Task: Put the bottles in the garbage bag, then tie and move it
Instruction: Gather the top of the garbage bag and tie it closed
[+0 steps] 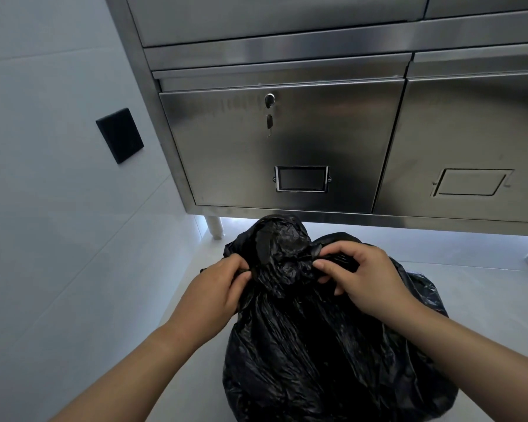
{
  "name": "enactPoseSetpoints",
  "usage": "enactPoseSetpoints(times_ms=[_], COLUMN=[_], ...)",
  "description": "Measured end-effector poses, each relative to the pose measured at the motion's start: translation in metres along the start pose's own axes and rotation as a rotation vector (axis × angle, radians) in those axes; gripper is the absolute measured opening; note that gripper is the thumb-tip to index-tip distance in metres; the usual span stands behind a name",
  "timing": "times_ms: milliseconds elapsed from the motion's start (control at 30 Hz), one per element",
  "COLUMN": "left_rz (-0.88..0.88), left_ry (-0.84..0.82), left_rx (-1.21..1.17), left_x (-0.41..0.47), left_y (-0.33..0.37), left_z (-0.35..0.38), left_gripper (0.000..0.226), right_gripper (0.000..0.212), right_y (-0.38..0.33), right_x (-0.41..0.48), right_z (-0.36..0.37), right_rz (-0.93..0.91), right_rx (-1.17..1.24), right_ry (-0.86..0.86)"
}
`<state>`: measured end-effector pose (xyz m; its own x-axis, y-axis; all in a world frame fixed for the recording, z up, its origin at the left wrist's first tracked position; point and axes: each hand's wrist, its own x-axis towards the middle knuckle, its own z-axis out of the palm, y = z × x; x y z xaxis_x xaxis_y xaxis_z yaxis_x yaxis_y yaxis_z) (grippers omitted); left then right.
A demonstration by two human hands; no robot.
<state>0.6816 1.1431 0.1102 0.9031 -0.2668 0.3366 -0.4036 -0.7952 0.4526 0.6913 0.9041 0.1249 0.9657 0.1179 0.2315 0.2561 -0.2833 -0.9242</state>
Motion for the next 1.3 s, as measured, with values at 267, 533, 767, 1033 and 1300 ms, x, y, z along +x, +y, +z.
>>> enactPoseSetpoints(times_ms=[267, 533, 767, 1033, 1300], left_rz=[-0.005, -0.001, -0.031, -0.151, -0.135], left_ry=[0.231, 0.117, 0.028, 0.021, 0.190], left_rx=[-0.165, -0.296, -0.149, 0.004, -0.173], left_x=[0.014, 0.027, 0.016, -0.008, 0.005], left_y=[0.023, 0.031, 0.008, -0.023, 0.003], left_z=[-0.008, -0.007, -0.012, -0.003, -0.008], left_gripper=[0.009, 0.013, 0.015, 0.017, 0.020], right_gripper=[0.018, 0.022, 0.019, 0.020, 0.013], right_y=[-0.003, -0.009, 0.008, 0.034, 0.017], right_x=[0.007, 0.016, 0.016, -0.010, -0.013], right_z=[-0.012, -0.014, -0.025, -0.047, -0.053], right_rz=[0.039, -0.003, 0.115, 0.197, 0.162], right_rx=[0.172, 0.157, 0.070, 0.025, 0.076], right_ry=[0.076, 0.025, -0.033, -0.010, -0.005])
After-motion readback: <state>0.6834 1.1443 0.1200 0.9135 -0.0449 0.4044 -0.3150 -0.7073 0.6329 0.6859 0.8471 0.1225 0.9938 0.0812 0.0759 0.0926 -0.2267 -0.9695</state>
